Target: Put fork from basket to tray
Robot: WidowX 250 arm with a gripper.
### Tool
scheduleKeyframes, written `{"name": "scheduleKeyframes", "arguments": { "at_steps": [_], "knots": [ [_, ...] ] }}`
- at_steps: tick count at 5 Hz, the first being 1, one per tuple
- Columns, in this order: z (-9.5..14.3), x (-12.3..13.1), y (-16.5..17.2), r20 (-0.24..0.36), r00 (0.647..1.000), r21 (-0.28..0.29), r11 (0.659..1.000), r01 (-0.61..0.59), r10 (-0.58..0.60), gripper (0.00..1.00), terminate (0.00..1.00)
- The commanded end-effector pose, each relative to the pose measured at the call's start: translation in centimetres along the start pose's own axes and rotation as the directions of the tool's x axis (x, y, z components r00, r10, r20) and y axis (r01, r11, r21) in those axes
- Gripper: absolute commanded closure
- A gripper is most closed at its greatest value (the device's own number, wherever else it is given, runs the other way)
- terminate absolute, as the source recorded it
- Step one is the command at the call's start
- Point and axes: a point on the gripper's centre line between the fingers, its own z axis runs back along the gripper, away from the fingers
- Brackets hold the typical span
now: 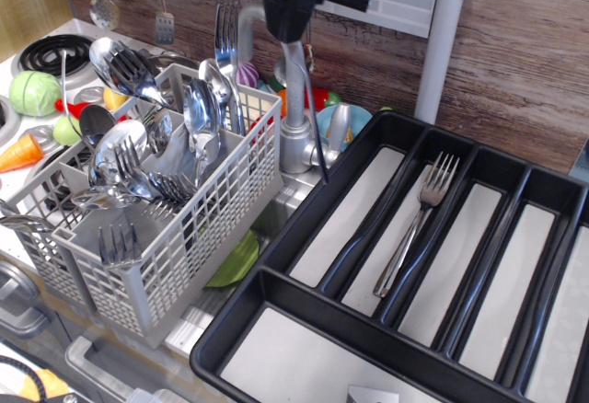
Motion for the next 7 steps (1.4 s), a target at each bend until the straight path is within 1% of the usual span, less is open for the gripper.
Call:
{"name": "scheduleKeyframes", "arguments": {
  "at_steps": [1, 2, 3, 4, 5, 6, 7],
  "knots": [
    [-2.2, -0.5, -1.1, 0.044, 0.999, 0.078, 0.997, 0.023, -0.026, 1.00, 0.00],
    [-3.5, -0.8, -1.7, -0.034, 0.999, -0.053, 0.998, -0.016, 0.015, 1.00, 0.00],
    [-4.2, -0.8, -2.6, -0.100, 0.995, -0.174, 0.984, -0.039, 0.022, 1.00, 0.00],
    [-3.8, -0.3, -3.6, -0.119, 0.992, -0.201, 0.978, -0.051, 0.027, 1.00, 0.00],
    [-4.8, -0.5, -4.4, -0.154, 0.988, -0.147, 0.989, -0.020, -0.003, 1.00, 0.00],
    [-6.3, -1.0, -5.0, -0.214, 0.974, -0.104, 0.990, -0.097, 0.073, 1.00, 0.00],
    [-7.5, -1.1, -5.2, -0.254, 0.952, -0.102, 0.974, -0.203, 0.172, 1.00, 0.00]
  ]
}}
